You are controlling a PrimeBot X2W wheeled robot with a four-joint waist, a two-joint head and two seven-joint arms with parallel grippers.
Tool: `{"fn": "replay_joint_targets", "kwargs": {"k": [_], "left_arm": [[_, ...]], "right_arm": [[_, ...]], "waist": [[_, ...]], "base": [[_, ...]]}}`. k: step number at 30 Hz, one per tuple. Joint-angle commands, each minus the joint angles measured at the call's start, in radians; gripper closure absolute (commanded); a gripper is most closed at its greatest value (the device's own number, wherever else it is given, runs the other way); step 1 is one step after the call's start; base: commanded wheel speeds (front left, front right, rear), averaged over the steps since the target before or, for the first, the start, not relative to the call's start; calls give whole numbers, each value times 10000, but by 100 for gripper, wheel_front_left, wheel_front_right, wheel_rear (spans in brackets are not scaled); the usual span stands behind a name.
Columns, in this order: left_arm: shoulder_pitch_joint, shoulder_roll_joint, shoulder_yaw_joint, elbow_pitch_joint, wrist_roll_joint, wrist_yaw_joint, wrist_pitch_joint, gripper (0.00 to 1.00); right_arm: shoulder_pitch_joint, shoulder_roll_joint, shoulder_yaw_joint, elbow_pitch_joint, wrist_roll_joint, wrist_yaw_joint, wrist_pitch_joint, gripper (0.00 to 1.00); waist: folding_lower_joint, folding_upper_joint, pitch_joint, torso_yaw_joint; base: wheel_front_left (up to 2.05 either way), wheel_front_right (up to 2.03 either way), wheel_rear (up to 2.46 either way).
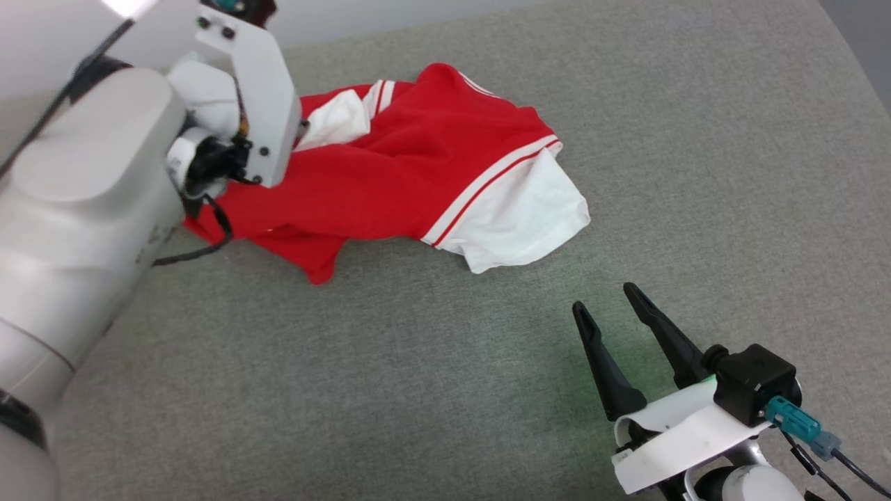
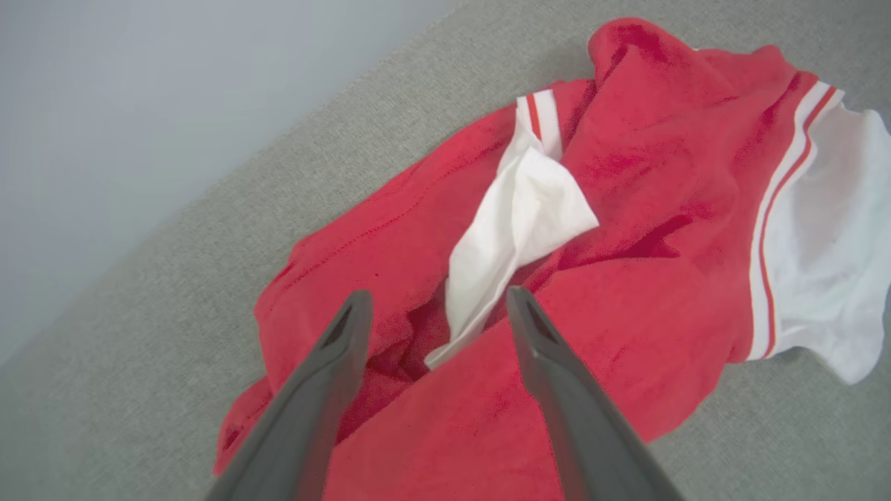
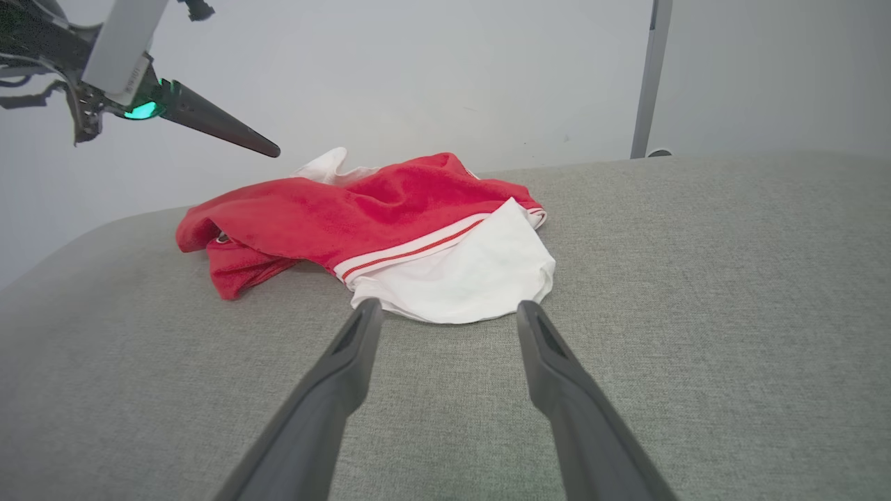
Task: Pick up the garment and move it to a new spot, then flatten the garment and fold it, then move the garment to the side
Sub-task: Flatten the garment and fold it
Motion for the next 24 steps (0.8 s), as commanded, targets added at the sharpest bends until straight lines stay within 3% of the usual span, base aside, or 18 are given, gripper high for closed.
{"fn": "replay_joint_targets", "kwargs": {"k": [1, 21, 22, 23, 24], "left_arm": [[56, -101, -34, 53, -109, -138, 171, 0], [-577, -527, -203, 1380, -23, -500, 637, 3], [-585, -569, -224, 1432, -63, -534, 724, 51], [-584, -610, -182, 1470, -167, -585, 768, 70], [-582, -650, -111, 1509, -258, -586, 739, 100]], "right_arm": [[-148, 54, 59, 28, 60, -14, -78, 0], [-526, 217, 241, 383, 176, -15, -437, 0], [-564, 225, 254, 397, 188, -15, -437, 0], [-581, 231, 260, 415, 195, -15, -447, 0], [-575, 237, 264, 435, 196, -13, -462, 0]], "waist": [[0, 0, 134, -162], [0, 0, 728, -742], [0, 0, 747, -741], [0, 0, 758, -737], [0, 0, 761, -730]], "base": [[0, 0, 0], [0, 0, 0], [0, 0, 0], [0, 0, 0], [0, 0, 0]]}}
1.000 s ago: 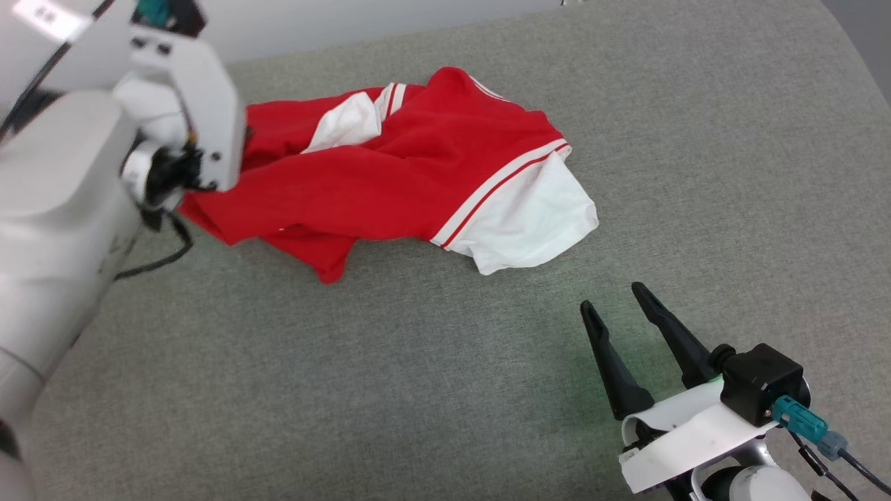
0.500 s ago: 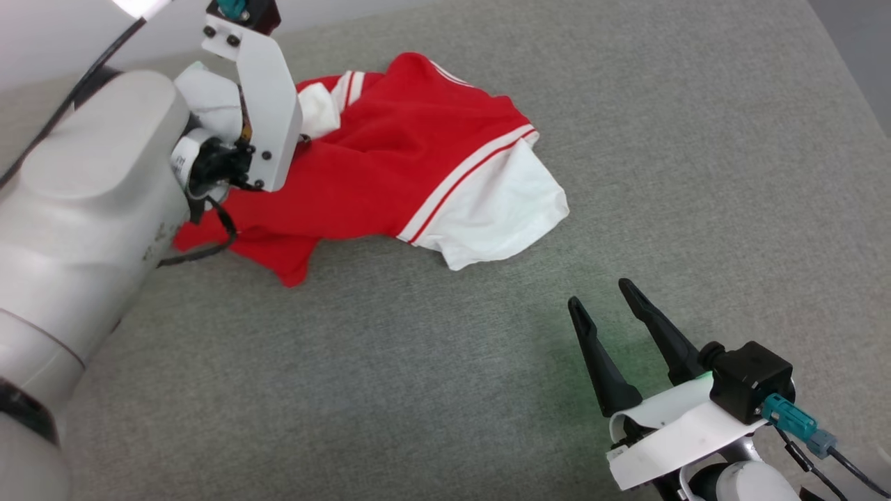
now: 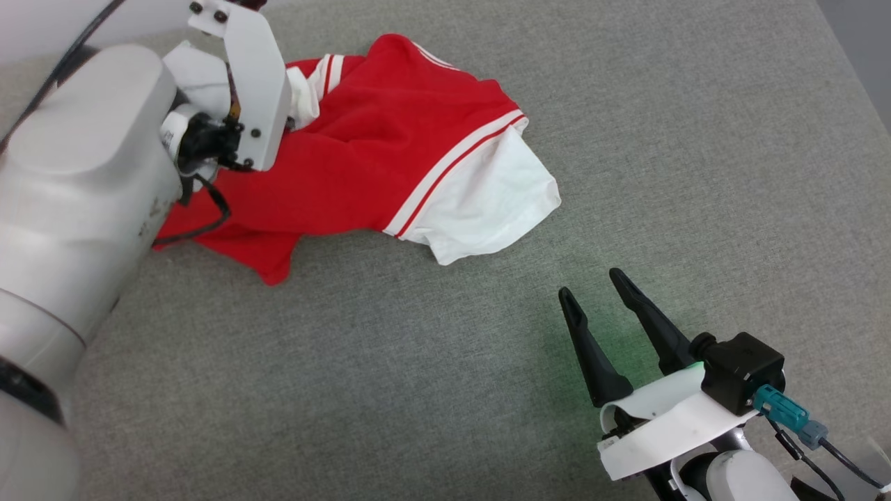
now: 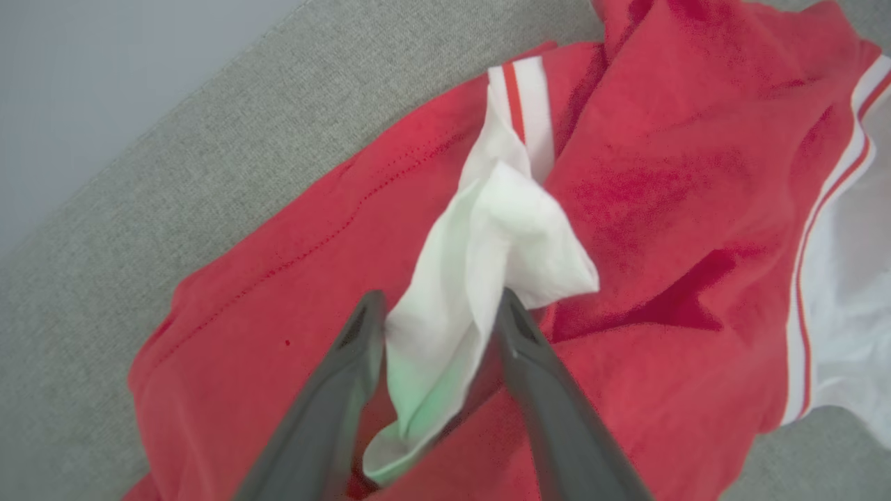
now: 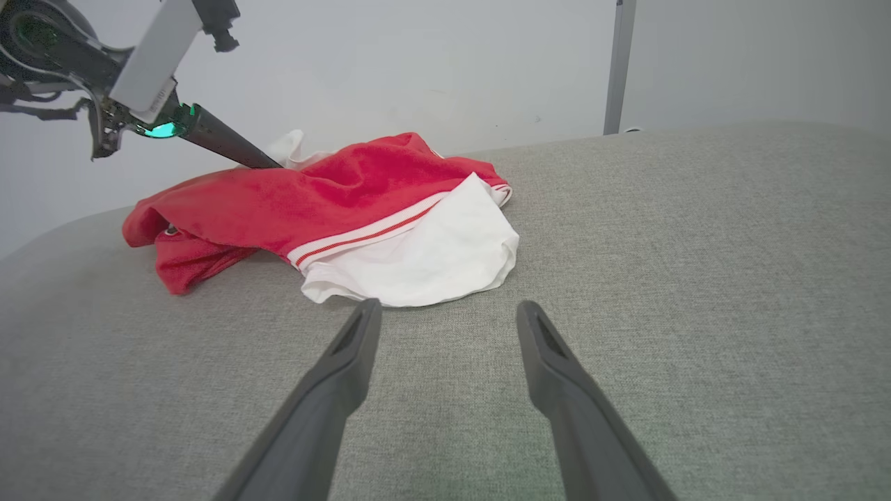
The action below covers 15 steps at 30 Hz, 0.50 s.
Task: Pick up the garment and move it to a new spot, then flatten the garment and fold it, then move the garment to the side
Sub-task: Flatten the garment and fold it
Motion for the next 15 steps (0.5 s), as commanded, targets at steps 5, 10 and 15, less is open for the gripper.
{"fn": "replay_joint_targets", "kwargs": {"k": [5, 10, 15], "left_arm": [[-97, -155, 512, 288, -411, 82, -711, 100], [72, -361, 1477, 507, -1414, 154, -1100, 100], [187, -404, 2165, 519, -2188, 377, -1158, 100]], "right_arm": [[32, 42, -151, 119, 54, -15, -90, 0], [253, -73, -307, 119, 0, -15, 40, 0], [531, -196, -466, -46, -60, -15, 271, 0]], "waist": [[0, 0, -194, 206], [0, 0, -721, 789], [0, 0, -1308, 1630]], "base": [[0, 0, 0], [0, 0, 0], [0, 0, 0]]}}
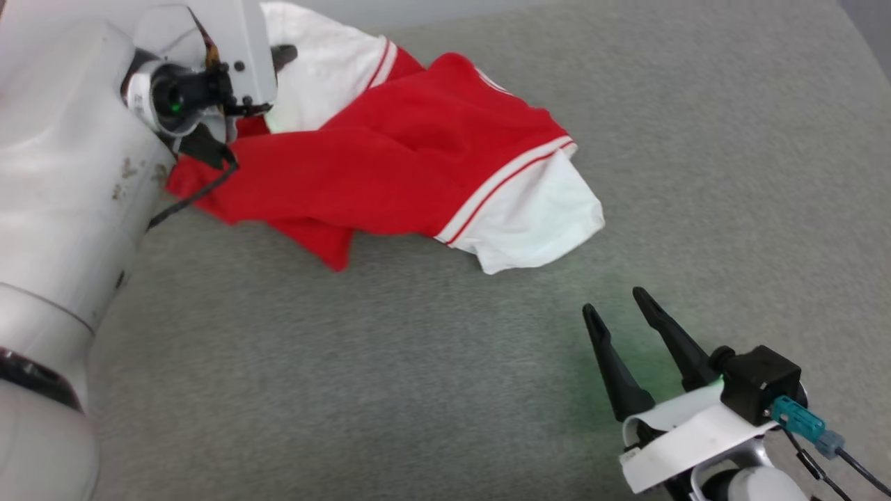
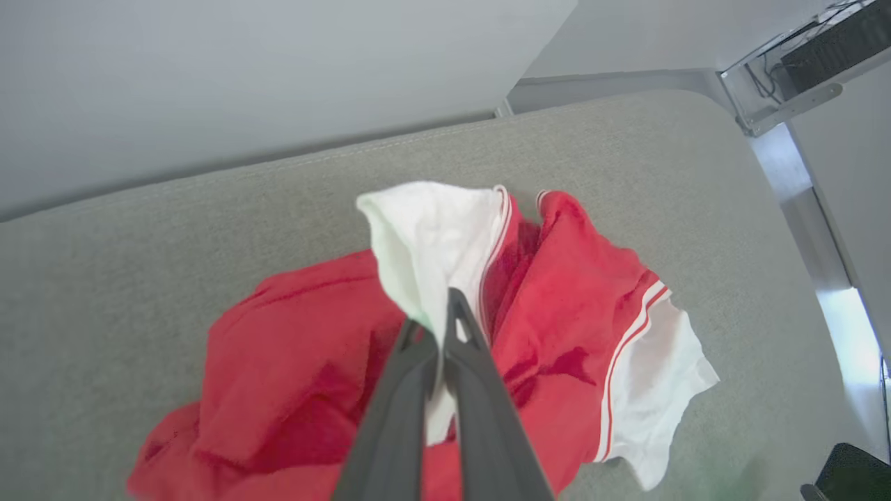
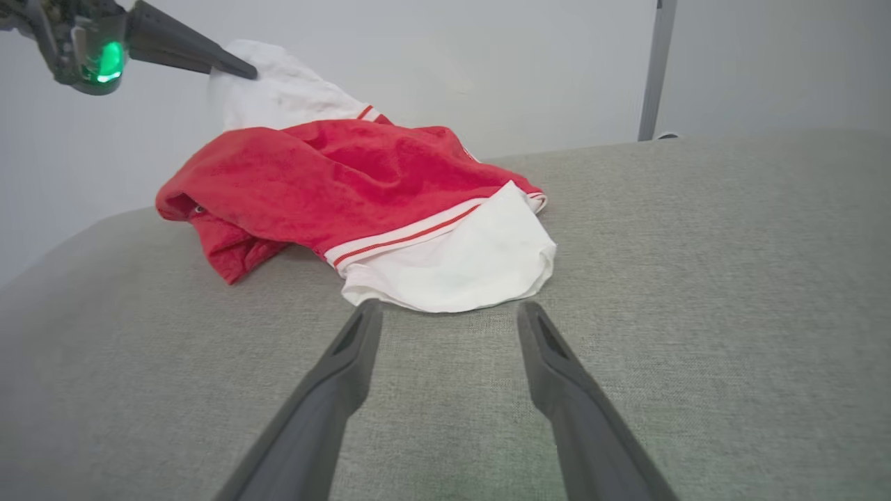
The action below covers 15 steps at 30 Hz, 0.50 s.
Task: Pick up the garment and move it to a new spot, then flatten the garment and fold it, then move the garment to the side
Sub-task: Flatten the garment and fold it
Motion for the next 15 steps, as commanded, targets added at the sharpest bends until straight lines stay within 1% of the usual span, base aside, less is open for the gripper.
{"fn": "replay_joint_targets", "kwargs": {"k": [1, 3, 5, 7, 10, 12, 13, 15], "left_arm": [[236, -47, 21, -75, -105, 39, 118, 100], [243, 104, 80, -227, -166, 89, 144, 100], [314, 293, 219, -352, -279, 247, 176, 100], [447, 609, 197, -432, -234, 448, 240, 100], [670, 1228, 212, -362, -143, 879, 230, 100], [956, 1505, 198, -246, -159, 1152, 216, 100], [1147, 1586, 234, -191, -253, 1232, 262, 100], [1504, 1701, 266, -182, -396, 1236, 359, 100]], "right_arm": [[210, -76, -93, -67, -42, -15, 61, 0], [346, -100, -145, -154, -59, -13, 174, 0], [448, -152, -175, -259, -83, -13, 298, 0], [510, -192, -167, -360, -102, -13, 415, 0], [493, -239, -78, -521, -134, -15, 584, 0], [491, -266, -93, -577, -145, -15, 651, 0], [499, -267, -93, -606, -143, -15, 665, 0], [528, -278, -75, -658, -130, -15, 725, 0]], "waist": [[0, 0, -697, 881], [0, 0, -887, 1281], [0, 0, -1029, 1634], [0, 0, -1137, 1897], [0, 0, -1201, 2108], [0, 0, -1220, 2183], [0, 0, -1223, 2198], [0, 0, -1218, 2190]], "base": [[0, 0, 0], [0, 0, 0], [0, 0, 0], [0, 0, 0], [0, 0, 0], [0, 0, 0], [0, 0, 0], [0, 0, 0]]}}
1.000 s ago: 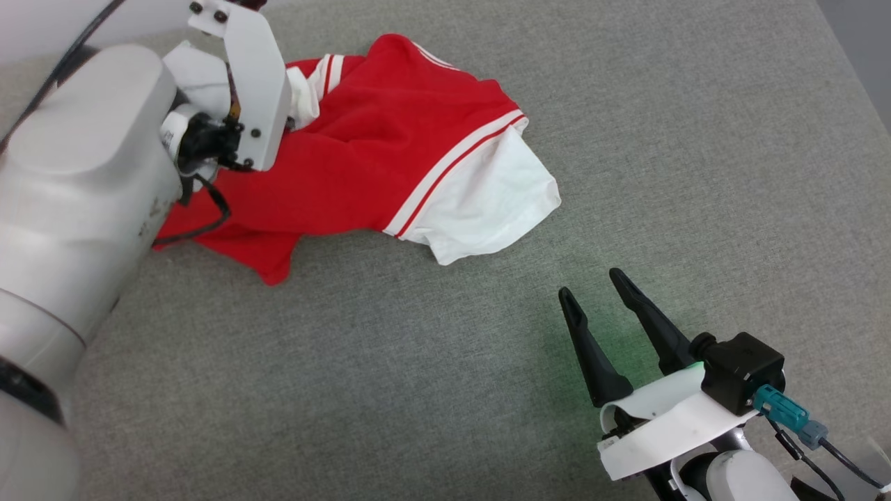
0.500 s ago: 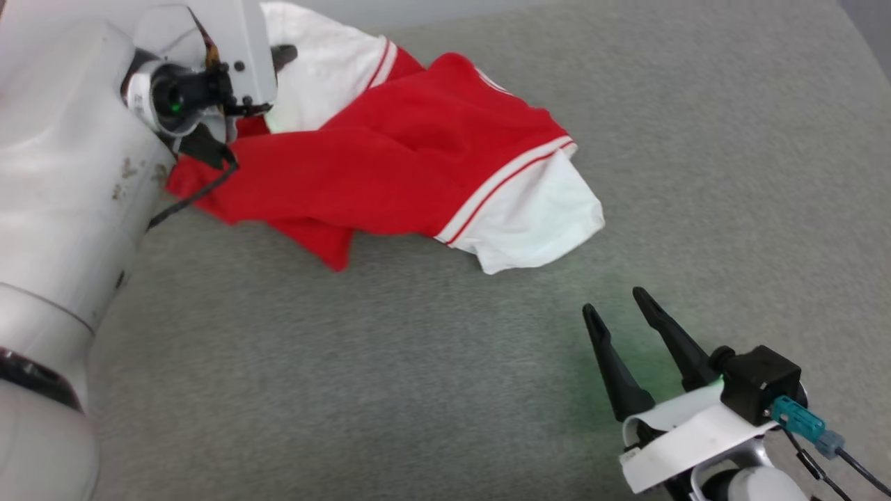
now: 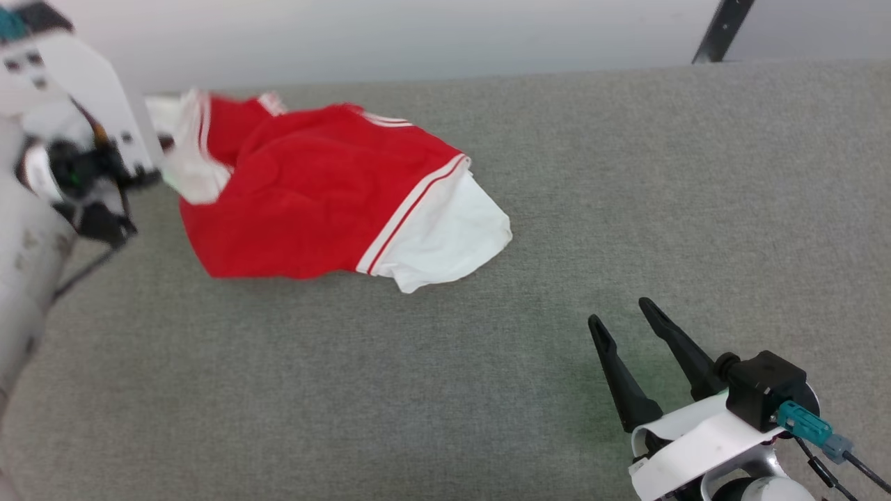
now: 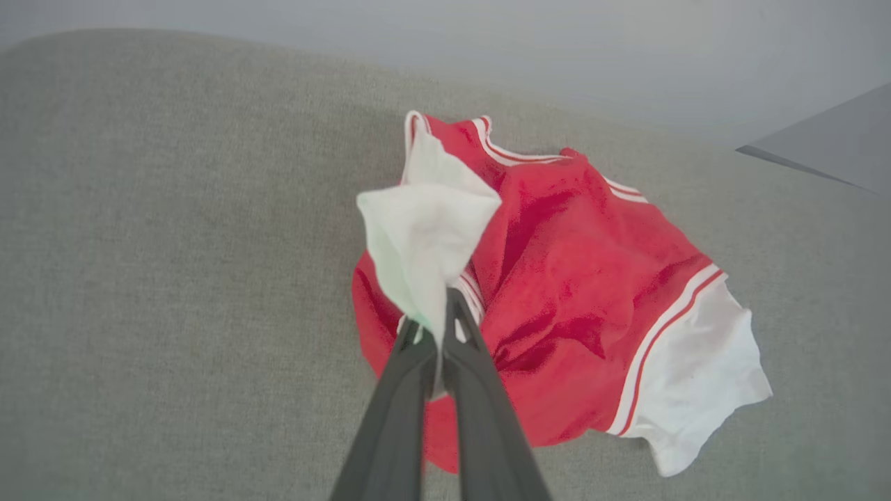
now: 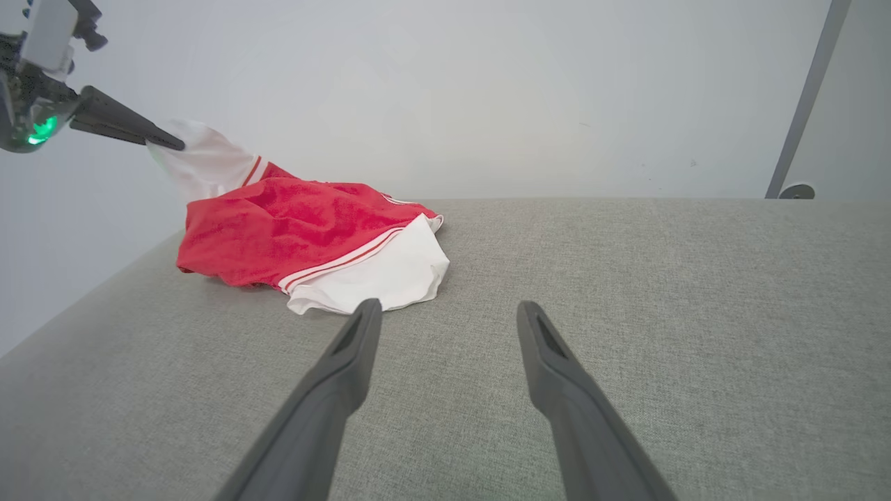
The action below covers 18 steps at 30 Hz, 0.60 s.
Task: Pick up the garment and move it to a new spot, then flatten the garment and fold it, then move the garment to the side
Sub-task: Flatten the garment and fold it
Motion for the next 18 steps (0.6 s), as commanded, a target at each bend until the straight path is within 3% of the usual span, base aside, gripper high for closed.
{"fn": "replay_joint_targets", "kwargs": {"k": [1, 7, 13, 18], "left_arm": [[269, -84, 7, -103, -81, -83, 40, 100], [878, -102, -73, -589, -49, -136, -240, 100], [1133, 423, -274, -223, 511, 582, -1070, 100], [1520, 615, 37, 418, 302, 749, -1797, 100]], "right_arm": [[161, -55, -4, -56, -39, -15, 56, 0], [336, -77, -118, -188, -34, -13, 158, 0], [313, -112, -63, -433, -92, -15, 306, 0], [196, -156, -87, -677, -176, -13, 427, 0]], "waist": [[0, 0, -195, 193], [0, 0, -277, 63], [0, 0, -120, -192], [0, 0, 297, -461]], "base": [[0, 0, 0], [0, 0, 0], [0, 0, 0], [0, 0, 0]]}}
